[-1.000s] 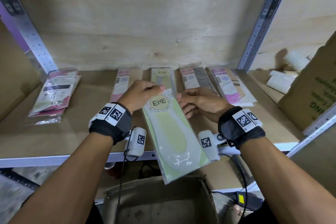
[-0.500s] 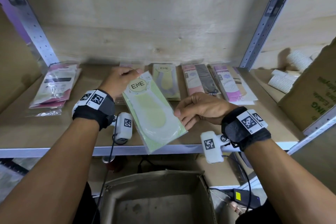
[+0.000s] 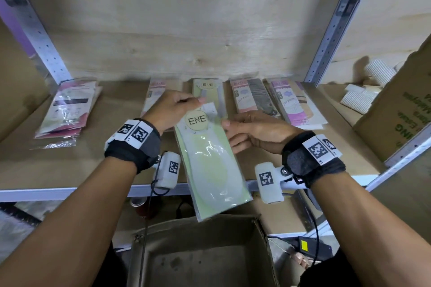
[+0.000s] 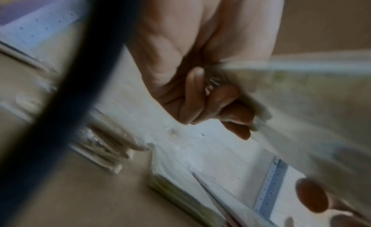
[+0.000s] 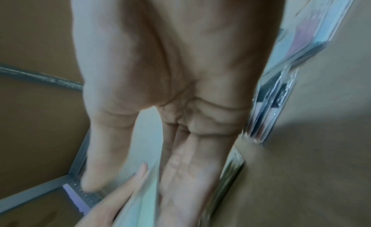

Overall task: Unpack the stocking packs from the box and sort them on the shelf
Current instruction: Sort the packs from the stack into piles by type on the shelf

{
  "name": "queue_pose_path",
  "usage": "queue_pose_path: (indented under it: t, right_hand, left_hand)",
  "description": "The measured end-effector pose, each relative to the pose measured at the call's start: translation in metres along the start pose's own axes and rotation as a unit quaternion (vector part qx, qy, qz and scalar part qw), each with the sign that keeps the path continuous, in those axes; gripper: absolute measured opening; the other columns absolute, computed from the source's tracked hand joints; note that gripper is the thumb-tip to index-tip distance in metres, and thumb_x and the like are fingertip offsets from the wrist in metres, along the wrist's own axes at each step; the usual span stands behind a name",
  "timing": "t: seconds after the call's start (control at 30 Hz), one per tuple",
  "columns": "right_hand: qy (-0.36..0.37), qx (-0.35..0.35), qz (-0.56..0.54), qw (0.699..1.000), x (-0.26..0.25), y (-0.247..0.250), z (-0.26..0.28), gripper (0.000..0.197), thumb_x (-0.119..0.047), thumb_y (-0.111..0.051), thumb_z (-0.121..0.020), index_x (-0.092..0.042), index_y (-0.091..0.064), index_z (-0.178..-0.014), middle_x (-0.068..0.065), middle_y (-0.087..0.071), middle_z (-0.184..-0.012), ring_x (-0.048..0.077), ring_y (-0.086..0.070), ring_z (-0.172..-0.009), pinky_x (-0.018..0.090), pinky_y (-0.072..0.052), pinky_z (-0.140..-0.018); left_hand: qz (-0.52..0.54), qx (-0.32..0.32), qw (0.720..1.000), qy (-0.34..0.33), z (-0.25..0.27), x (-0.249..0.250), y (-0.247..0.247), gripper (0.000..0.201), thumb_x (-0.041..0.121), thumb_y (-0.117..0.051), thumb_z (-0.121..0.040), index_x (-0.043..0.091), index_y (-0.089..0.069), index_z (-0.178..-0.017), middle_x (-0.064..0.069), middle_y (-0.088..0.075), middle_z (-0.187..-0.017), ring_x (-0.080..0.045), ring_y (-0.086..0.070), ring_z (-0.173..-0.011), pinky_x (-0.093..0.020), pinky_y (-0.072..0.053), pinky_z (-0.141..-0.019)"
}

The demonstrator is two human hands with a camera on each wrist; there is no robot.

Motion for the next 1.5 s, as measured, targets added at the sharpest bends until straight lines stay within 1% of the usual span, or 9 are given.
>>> queue_pose_path:
  t: [0.1,0.2,0.37,0.67,0.73,0.87,1.07,1.27,1.5]
  right_hand:
    - [0.008,0.068,0.054,0.996,0.001,-0.002,-0.005,0.017,-0.018,-0.075,-0.087,-0.004,-0.068,-0.093,0.003,-0.068,-0.076,0.009,-0.062,-0.06,0.018,-0.055,-0.057]
    - [0.033,0.124,0.029,0.991,-0.003,0.006,-0.005,0.008,-0.015,-0.074,-0.087,-0.01,-0.068,-0.083,0.009,-0.06,-0.078,0.011,-0.052,-0.06,0.017,-0.051,-0.053]
    - [0.074,0.17,-0.007,0.983,-0.004,0.019,-0.004,0.038,-0.009,-0.071,-0.089,-0.022,-0.068,-0.054,-0.012,-0.058,-0.05,0.0,-0.051,-0.045,0.013,-0.046,-0.045]
    - [0.083,0.294,-0.086,0.948,-0.007,0.039,0.002,0.02,-0.007,-0.068,-0.09,-0.011,-0.059,-0.074,-0.007,-0.068,-0.058,0.005,-0.059,-0.044,0.017,-0.047,-0.042]
    - [0.072,0.278,-0.093,0.953,-0.007,0.039,0.002,0.007,-0.013,-0.069,-0.09,-0.008,-0.065,-0.087,0.006,-0.077,-0.083,0.012,-0.069,-0.062,0.021,-0.054,-0.05]
    - [0.0,0.153,-0.036,0.988,-0.002,0.03,-0.001,0.038,-0.041,-0.076,-0.081,-0.012,-0.068,-0.104,0.012,-0.075,-0.105,0.018,-0.07,-0.081,0.024,-0.058,-0.062]
    - [-0.006,0.092,-0.043,0.995,0.001,0.021,-0.003,0.034,-0.001,-0.069,-0.087,0.002,-0.064,-0.121,0.011,-0.074,-0.11,0.02,-0.074,-0.091,0.027,-0.061,-0.066]
    - [-0.016,0.148,-0.008,0.989,0.003,0.023,-0.003,0.006,-0.009,-0.08,-0.079,-0.013,-0.077,-0.08,0.001,-0.072,-0.082,0.01,-0.058,-0.062,0.018,-0.056,-0.056]
    - [-0.009,0.209,-0.094,0.973,0.004,0.021,-0.008,0.049,-0.001,-0.076,-0.08,0.019,-0.056,-0.121,0.023,-0.069,-0.107,0.018,-0.067,-0.071,0.023,-0.059,-0.058]
  left_hand:
    - [0.052,0.044,0.998,0.014,-0.001,-0.002,-0.014,0.04,0.056,-0.071,-0.082,0.018,-0.078,-0.094,0.001,-0.079,-0.094,-0.015,-0.074,-0.091,-0.032,-0.057,-0.082]
    - [0.149,0.08,0.984,0.063,0.001,-0.005,-0.02,0.037,0.052,-0.07,-0.085,0.016,-0.076,-0.093,0.001,-0.079,-0.092,-0.011,-0.074,-0.08,-0.017,-0.053,-0.059]
    - [0.128,0.087,0.987,0.048,0.007,-0.006,-0.035,0.031,0.034,-0.07,-0.091,0.005,-0.075,-0.097,-0.006,-0.076,-0.084,-0.012,-0.061,-0.061,-0.02,-0.05,-0.051]
    - [0.079,-0.02,0.996,0.044,0.02,-0.01,-0.047,0.025,0.028,-0.076,-0.086,0.008,-0.075,-0.102,0.011,-0.07,-0.068,-0.001,-0.06,-0.06,-0.017,-0.053,-0.058]
    - [0.086,-0.025,0.995,0.042,0.019,-0.011,-0.044,0.023,0.025,-0.075,-0.086,0.007,-0.075,-0.101,0.01,-0.069,-0.067,-0.002,-0.06,-0.06,-0.017,-0.053,-0.059]
    - [0.107,0.039,0.993,0.016,0.015,-0.011,-0.032,0.012,0.02,-0.07,-0.091,0.01,-0.074,-0.095,0.004,-0.071,-0.073,-0.004,-0.061,-0.06,-0.016,-0.052,-0.057]
    - [0.156,-0.01,0.985,0.071,0.016,-0.013,-0.03,0.023,0.033,-0.073,-0.087,0.018,-0.07,-0.104,-0.002,-0.076,-0.105,-0.019,-0.072,-0.097,-0.033,-0.057,-0.082]
    - [0.143,-0.012,0.986,0.085,0.02,-0.004,-0.027,0.042,0.012,-0.08,-0.08,-0.002,-0.063,-0.116,-0.02,-0.074,-0.108,-0.025,-0.074,-0.091,-0.027,-0.06,-0.07]
    - [0.175,0.044,0.976,0.126,0.017,-0.008,-0.023,0.029,0.006,-0.079,-0.08,-0.001,-0.07,-0.107,-0.011,-0.077,-0.098,-0.015,-0.073,-0.082,-0.019,-0.058,-0.066]
Point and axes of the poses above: each hand's wrist, its own z-axis away from the middle knuckle, its own y-axis out of the back of the hand, x = y × z, the point moved 1 cm from there along -z, towards the middle knuckle
